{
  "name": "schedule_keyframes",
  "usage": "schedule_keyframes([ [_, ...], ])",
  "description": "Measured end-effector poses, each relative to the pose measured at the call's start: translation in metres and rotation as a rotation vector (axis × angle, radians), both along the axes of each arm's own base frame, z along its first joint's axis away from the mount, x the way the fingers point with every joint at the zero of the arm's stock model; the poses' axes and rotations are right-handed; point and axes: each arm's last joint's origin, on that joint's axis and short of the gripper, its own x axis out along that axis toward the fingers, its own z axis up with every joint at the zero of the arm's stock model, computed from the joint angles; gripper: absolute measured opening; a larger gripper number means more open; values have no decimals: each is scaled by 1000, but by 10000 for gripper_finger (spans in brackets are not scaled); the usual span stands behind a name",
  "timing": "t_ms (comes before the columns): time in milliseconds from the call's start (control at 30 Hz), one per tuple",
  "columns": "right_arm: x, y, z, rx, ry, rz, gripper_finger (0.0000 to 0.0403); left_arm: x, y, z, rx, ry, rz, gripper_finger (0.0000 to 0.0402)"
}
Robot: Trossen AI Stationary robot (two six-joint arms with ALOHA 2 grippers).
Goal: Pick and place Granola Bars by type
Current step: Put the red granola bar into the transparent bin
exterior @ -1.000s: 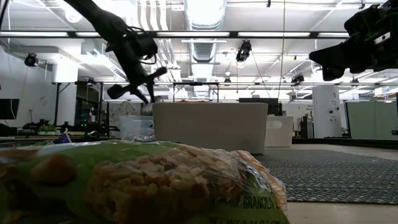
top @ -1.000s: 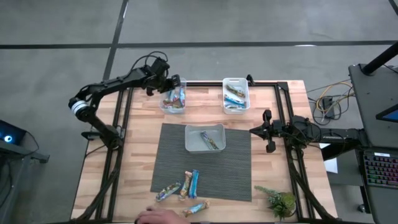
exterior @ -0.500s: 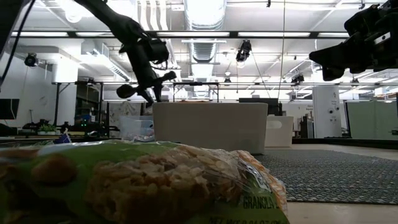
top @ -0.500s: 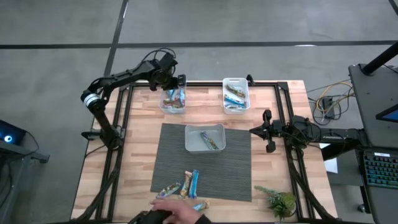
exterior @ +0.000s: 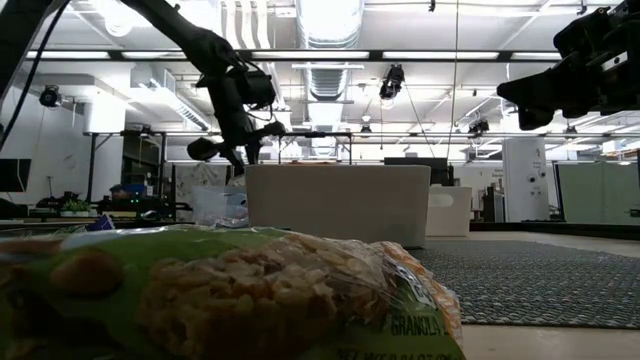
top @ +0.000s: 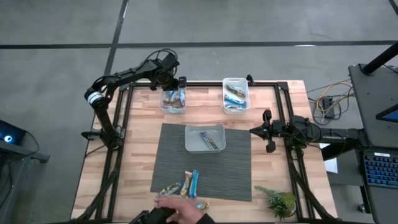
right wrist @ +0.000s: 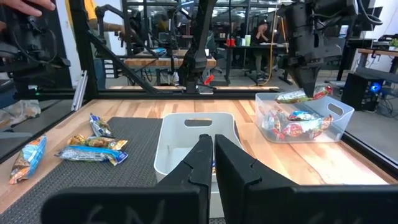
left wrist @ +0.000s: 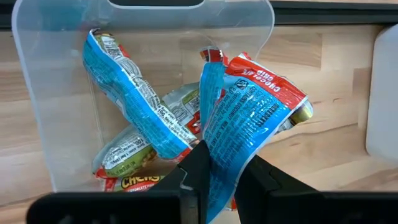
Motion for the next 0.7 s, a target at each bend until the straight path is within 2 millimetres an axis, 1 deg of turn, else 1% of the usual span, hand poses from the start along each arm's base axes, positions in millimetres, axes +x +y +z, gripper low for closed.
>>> schedule_keyframes([
  [300, 0, 0, 0, 0, 0, 0, 9, 0, 0, 0, 4, 2, -9, 39],
  [500, 0, 0, 0, 0, 0, 0, 9, 0, 0, 0, 2, 5, 43, 39],
  [700, 0, 0, 0, 0, 0, 0, 9, 0, -1, 0, 1, 10, 42, 39],
])
